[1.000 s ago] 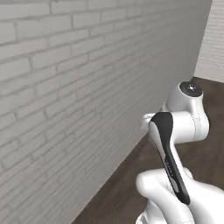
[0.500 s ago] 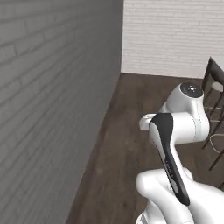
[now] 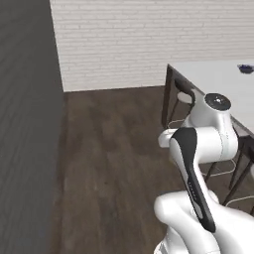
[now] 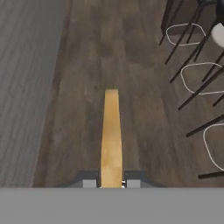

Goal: Start the toaster. Once the lever pops up, take the bread to the plate on the dining counter.

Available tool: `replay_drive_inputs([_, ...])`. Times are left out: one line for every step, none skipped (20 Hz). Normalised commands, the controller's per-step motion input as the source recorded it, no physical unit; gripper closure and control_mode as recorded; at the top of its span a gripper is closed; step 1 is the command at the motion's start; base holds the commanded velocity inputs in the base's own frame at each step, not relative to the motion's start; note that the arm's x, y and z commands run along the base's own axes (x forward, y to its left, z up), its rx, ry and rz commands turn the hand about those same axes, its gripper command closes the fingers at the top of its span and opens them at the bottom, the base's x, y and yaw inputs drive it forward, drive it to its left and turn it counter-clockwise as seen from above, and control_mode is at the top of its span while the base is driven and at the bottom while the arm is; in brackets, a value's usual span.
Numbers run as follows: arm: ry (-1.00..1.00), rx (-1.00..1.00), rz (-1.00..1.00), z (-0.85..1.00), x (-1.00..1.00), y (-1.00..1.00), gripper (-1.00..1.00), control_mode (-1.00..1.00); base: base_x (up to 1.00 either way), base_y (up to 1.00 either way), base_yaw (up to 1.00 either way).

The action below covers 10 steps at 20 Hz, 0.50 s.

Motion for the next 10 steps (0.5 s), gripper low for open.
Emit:
replay_drive_inputs([0.00, 0.00, 0.00, 0.00, 0.00, 0.00, 1.00, 1.00, 0.89, 0.01, -0.59])
replay_drive_inputs([0.00, 0.00, 0.00, 0.00, 0.00, 0.00, 1.00, 1.00, 0.84, 0.01, -0.61])
replay_drive_inputs([0.00, 0.00, 0.00, 0.00, 0.00, 0.00, 1.00, 1.00, 0.79, 0.00, -0.63])
replay_drive_inputs([0.00, 0.00, 0.00, 0.00, 0.00, 0.00, 1.00, 1.00, 0.71, 0.00, -0.66])
replay_drive_inputs([0.00, 0.00, 0.00, 0.00, 0.00, 0.00, 1.00, 1.00, 0.67, 0.00, -0.67])
replay_drive_inputs([0.00, 0.00, 0.00, 0.00, 0.00, 0.00, 1.00, 1.00, 0.59, 0.00, -0.70])
replay_drive_inputs([0.00, 0.00, 0.00, 0.00, 0.00, 0.00, 1.00, 1.00, 0.55, 0.00, -0.71])
replay_drive_inputs([0.00, 0.00, 0.00, 0.00, 0.00, 0.00, 1.00, 1.00, 0.51, 0.00, -0.73])
replay_drive_inputs([0.00, 0.00, 0.00, 0.00, 0.00, 0.00, 1.00, 1.00, 0.46, 0.00, -0.75])
replay_drive_inputs([0.00, 0.00, 0.00, 0.00, 0.00, 0.00, 1.00, 1.00, 0.37, 0.00, -0.78])
